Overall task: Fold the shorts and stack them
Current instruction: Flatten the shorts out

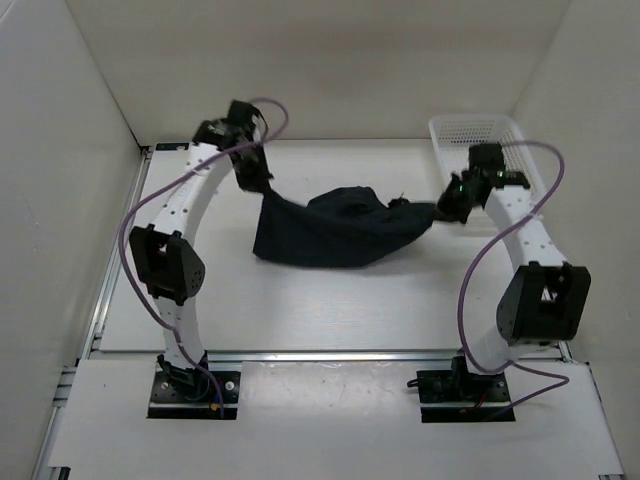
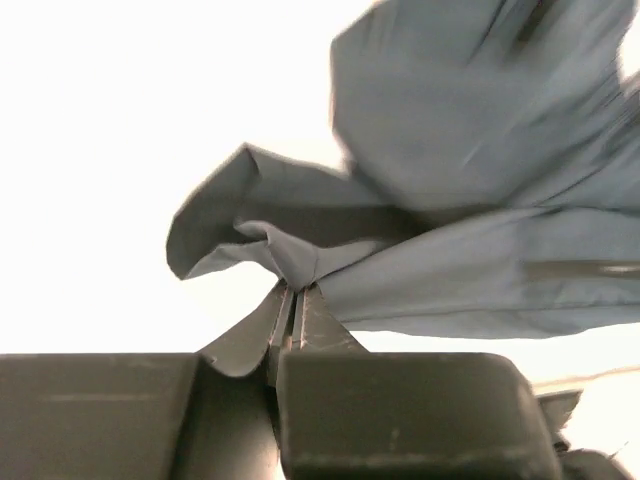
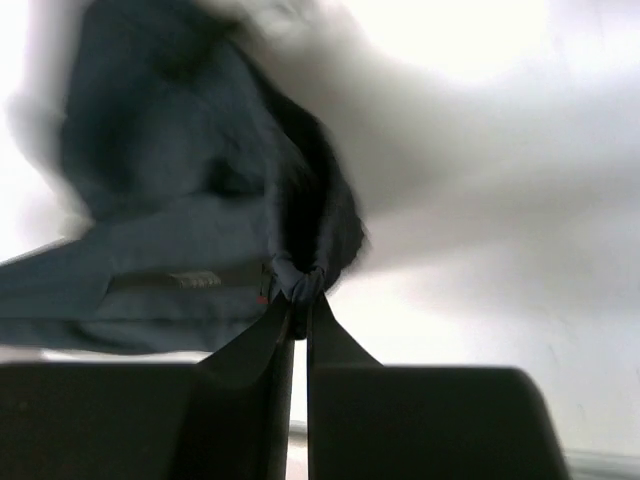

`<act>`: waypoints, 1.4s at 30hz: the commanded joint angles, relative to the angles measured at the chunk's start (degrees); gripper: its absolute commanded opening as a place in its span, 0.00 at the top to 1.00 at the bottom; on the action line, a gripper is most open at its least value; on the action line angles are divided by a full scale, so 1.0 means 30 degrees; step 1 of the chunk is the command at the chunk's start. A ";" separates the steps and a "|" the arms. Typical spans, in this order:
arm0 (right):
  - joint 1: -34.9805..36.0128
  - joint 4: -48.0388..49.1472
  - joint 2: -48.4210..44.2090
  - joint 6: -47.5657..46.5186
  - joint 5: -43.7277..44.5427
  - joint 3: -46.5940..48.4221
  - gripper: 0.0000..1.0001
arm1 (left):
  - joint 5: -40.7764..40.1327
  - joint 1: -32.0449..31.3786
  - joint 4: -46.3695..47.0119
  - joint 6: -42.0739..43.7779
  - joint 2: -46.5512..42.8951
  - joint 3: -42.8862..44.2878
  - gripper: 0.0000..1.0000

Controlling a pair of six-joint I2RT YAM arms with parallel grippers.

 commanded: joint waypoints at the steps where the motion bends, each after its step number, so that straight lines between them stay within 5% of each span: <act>1: -0.0009 0.0090 0.2618 -0.0059 -0.0750 0.7073 1.00 | 0.0227 0.2080 -0.1871 0.1174 0.0578 0.5782 0.90; 3: -0.0009 -0.0613 0.3739 0.0173 -0.1191 1.2418 1.00 | 0.1683 0.3456 -0.0980 0.0944 0.0560 0.9155 0.90; 6: -0.0009 -0.0119 0.4594 0.0965 -0.2214 1.6977 1.00 | 0.2690 0.5216 0.0347 -0.0254 -0.0699 1.0540 0.90; 9: -0.0009 0.0934 0.4129 0.1406 -0.2773 1.7726 1.00 | 0.2456 0.5685 0.2631 -0.0961 -0.2777 0.9822 0.90; 12: 0.0489 0.1317 0.2022 0.0676 -0.2017 1.5508 1.00 | 0.2456 0.5863 0.3134 -0.0963 -0.4682 0.8880 0.90; 15: 0.0929 0.1902 -0.0906 0.0119 -0.1430 1.0651 1.00 | 0.2456 0.5863 0.3134 -0.0963 -0.7483 0.4702 0.90; 19: 0.1745 0.2344 -0.5994 0.0117 -0.0404 0.2743 1.00 | 0.2456 0.5484 0.5006 -0.1982 -1.2060 -0.6379 0.90; 22: 0.2215 0.2344 -0.9606 0.0876 0.0651 -0.3790 0.98 | 0.1902 0.4842 0.5859 -0.2952 -1.4870 -1.1672 0.90; 23: 0.2392 0.2112 -1.0485 0.1198 0.0827 -0.5199 0.75 | 0.1696 0.4838 0.6120 -0.3622 -1.5404 -1.4880 0.82; 25: 0.2394 0.1674 -1.2707 0.1958 0.0626 -0.8660 0.47 | 0.1518 0.4838 0.6297 -0.4270 -1.6342 -1.7595 0.55; 26: 0.2394 0.1235 -1.3214 0.2340 0.0914 -0.9424 0.35 | 0.1518 0.4838 0.6299 -0.4534 -1.6347 -1.9232 0.25; 27: 0.2394 0.0738 -1.3886 0.2692 0.1235 -1.0273 0.21 | 0.1518 0.4838 0.6531 -0.4537 -1.6347 -1.9538 0.16; 29: 0.2394 -0.0231 -1.4098 0.3396 0.1763 -1.0486 0.19 | 0.1139 0.4838 0.6533 -0.4537 -1.6173 -1.9338 0.12; 36: 0.2133 0.0171 -1.1148 0.4717 -0.0422 -1.0600 0.22 | 0.0727 0.4838 0.5390 -0.4740 -1.4007 -1.8600 0.17; 42: 0.1544 0.5301 -0.9617 0.7295 -0.4474 -1.4119 0.26 | 0.1928 0.4606 0.7203 -0.5064 -1.0172 -1.9805 0.01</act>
